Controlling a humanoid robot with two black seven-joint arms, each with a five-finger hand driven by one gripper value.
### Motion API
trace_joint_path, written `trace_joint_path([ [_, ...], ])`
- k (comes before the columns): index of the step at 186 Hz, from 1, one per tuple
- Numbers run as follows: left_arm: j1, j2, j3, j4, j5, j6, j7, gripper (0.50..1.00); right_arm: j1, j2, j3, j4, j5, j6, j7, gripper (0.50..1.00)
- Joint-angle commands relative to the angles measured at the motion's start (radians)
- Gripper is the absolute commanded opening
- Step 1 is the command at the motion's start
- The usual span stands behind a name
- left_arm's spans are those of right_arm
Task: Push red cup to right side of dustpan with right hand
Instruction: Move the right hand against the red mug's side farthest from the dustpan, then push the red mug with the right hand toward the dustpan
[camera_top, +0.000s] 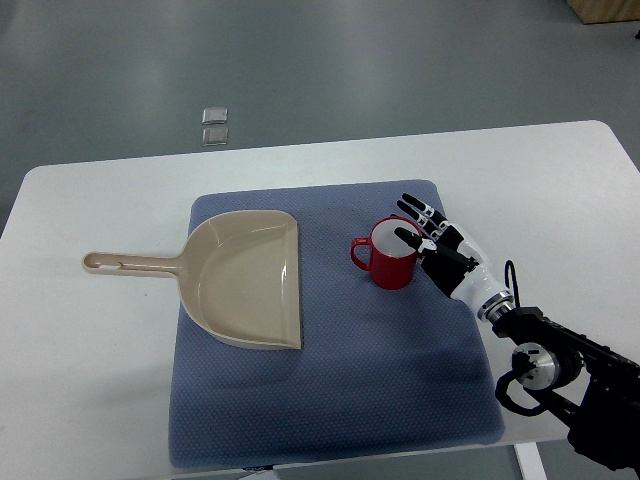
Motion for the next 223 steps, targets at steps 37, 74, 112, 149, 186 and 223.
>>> trace_joint_path([
  [37,0.0,0.0,0.0,0.0,0.0,0.0,0.0,1.0,0.001,0.025,-0.003,0.006,-0.023,-0.007,0.0,0.932],
  [74,0.0,0.0,0.0,0.0,0.0,0.0,0.0,1.0,0.002,0.037,-0.01,0.028,-0.024,-0.028,0.0,0.932],
  [112,0.0,0.0,0.0,-0.001,0.002,-0.001,0.0,1.0,-0.001,0.054,-0.01,0.029,-0.063,-0.043,0.0,0.932],
  [149,0.0,0.0,0.0,-0.001,0.002,-0.001,0.0,1.0,-0.002,0.066,-0.012,0.029,-0.066,-0.043,0.0,0.932],
  [186,0.0,0.0,0.0,-0.001,0.002,-0.001,0.0,1.0,-0.005,0.089,-0.013,0.029,-0.089,-0.053,-0.002,0.93],
  [223,0.0,0.0,0.0,-0.001,0.002,-0.001,0.0,1.0,-0.007,0.112,-0.015,0.029,-0.113,-0.063,-0.002,0.932],
])
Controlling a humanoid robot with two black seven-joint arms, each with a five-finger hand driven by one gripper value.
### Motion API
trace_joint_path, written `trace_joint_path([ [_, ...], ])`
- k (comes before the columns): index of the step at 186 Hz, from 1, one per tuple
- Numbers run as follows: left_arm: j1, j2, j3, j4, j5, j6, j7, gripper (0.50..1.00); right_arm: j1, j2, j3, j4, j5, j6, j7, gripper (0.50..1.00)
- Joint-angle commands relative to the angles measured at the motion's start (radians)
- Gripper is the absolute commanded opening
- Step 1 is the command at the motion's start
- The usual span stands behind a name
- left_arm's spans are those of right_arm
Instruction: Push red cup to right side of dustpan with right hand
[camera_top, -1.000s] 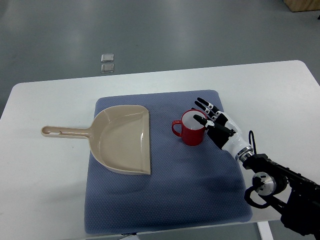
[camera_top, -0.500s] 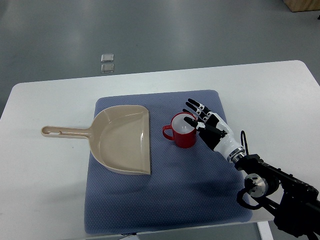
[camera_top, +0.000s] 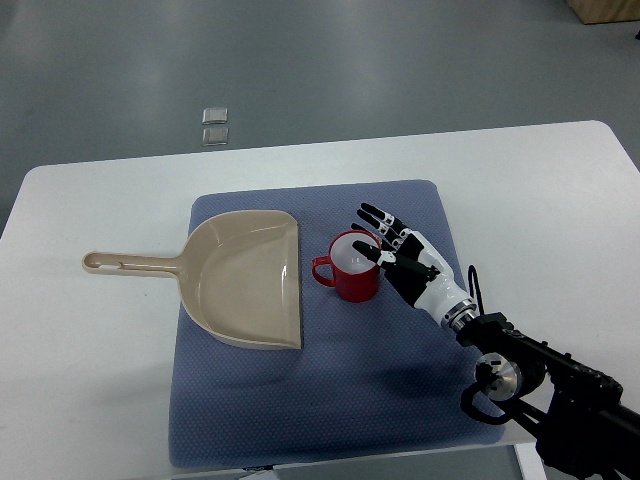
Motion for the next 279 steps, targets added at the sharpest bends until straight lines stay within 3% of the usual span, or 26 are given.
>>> trace_joint_path([
  [1,0.0,0.0,0.0,0.0,0.0,0.0,0.0,1.0,0.0,0.012,-0.001,0.0,-0.005,-0.003,-0.001,0.932],
  [279,0.0,0.0,0.0,0.0,0.0,0.0,0.0,1.0,0.004,0.05,-0.056,0.029,-0.038,-0.024,-0.004,0.932],
])
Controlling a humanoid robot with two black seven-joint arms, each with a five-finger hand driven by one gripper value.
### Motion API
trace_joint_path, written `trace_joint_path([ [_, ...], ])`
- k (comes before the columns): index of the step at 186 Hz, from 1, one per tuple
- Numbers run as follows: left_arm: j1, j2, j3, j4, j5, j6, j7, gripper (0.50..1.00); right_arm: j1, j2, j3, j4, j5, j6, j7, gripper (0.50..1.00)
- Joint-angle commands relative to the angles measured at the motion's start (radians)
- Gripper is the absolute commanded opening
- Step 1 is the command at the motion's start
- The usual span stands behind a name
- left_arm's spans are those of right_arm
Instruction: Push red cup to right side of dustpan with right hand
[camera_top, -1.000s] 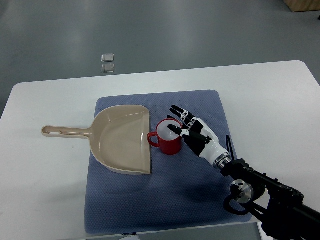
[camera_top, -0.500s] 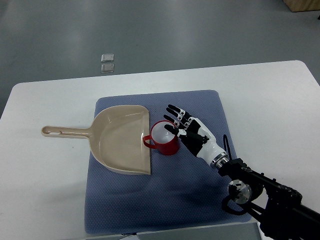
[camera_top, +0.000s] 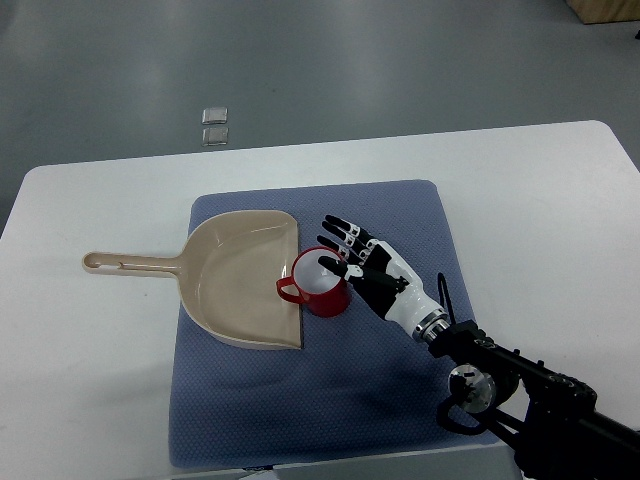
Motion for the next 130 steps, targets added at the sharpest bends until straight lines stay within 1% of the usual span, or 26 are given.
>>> trace_joint_path([
  [1,0.0,0.0,0.0,0.0,0.0,0.0,0.0,1.0,0.002,-0.001,-0.006,0.0,-0.006,-0.001,0.0,0.932],
  [52,0.0,0.0,0.0,0.0,0.0,0.0,0.0,1.0,0.017,-0.035,0.014,-0.002,-0.001,-0.005,-0.003,0.932],
  [94,0.0,0.0,0.0,0.0,0.0,0.0,0.0,1.0,0.063,-0.121,0.026,-0.005,0.014,0.006,-0.005,0.932],
  [130,0.0,0.0,0.002,0.0,0.0,0.0,0.0,1.0,0.102,-0.215,0.054,-0.019,0.063,0.048,-0.009,0.932],
])
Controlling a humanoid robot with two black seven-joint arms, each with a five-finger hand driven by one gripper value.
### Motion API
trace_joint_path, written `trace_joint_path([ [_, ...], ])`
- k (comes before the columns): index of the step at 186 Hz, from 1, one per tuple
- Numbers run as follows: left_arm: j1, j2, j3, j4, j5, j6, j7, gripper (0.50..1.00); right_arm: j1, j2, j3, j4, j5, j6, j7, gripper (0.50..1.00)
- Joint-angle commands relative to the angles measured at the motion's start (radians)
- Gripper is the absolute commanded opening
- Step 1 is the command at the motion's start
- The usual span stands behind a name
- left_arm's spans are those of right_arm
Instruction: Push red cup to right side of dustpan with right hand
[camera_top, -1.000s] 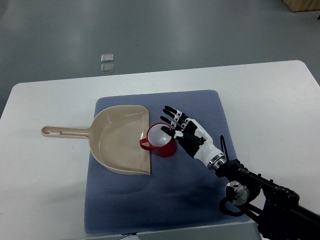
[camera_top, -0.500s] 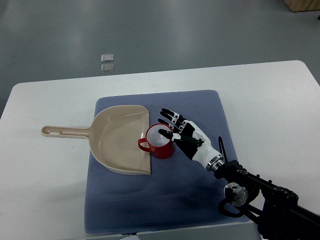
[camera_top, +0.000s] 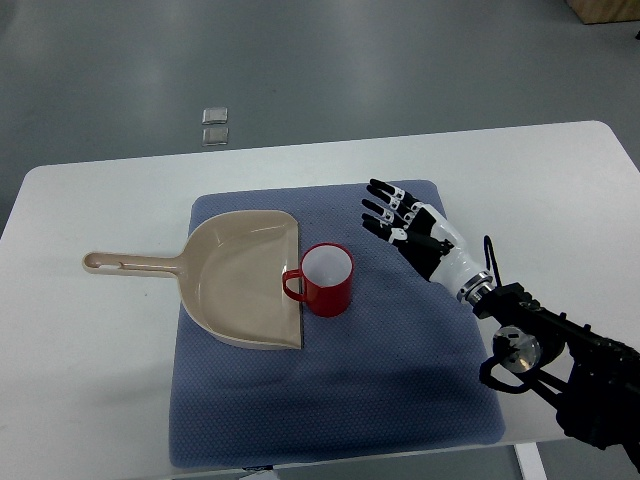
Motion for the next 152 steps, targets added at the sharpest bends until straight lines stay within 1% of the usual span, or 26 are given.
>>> trace_joint_path([
  [1,0.0,0.0,0.002,0.0,0.0,0.0,0.0,1.0,0.022,-0.051,0.008,-0.008,0.027,0.019,-0.002,0.932],
  [20,0.0,0.0,0.002,-0.001,0.0,0.0,0.0,1.0,0.043,-0.092,0.006,-0.023,0.041,0.022,-0.002,0.932],
  [39,0.0,0.0,0.002,-0.001,0.0,0.0,0.0,1.0,0.054,-0.1,0.008,-0.069,0.041,0.032,-0.002,0.932],
  [47,0.0,0.0,0.002,-0.001,0.0,0.0,0.0,1.0,0.056,-0.101,0.008,-0.085,0.041,0.052,-0.002,0.932],
  [62,0.0,0.0,0.002,-0.001,0.0,0.0,0.0,1.0,0.06,-0.101,0.008,-0.092,0.04,0.117,0.004,0.932],
  [72,0.0,0.0,0.002,-0.003,0.002,-0.002,0.0,1.0,0.06,-0.101,0.009,-0.092,0.04,0.131,0.009,0.932],
  [108,0.0,0.0,0.002,-0.005,0.0,-0.002,0.0,1.0,0.068,-0.097,0.032,-0.101,0.038,0.131,0.01,0.932],
  [152,0.0,0.0,0.002,-0.005,0.0,-0.002,0.002,1.0,0.099,-0.092,0.031,-0.203,0.038,0.131,0.009,0.932],
])
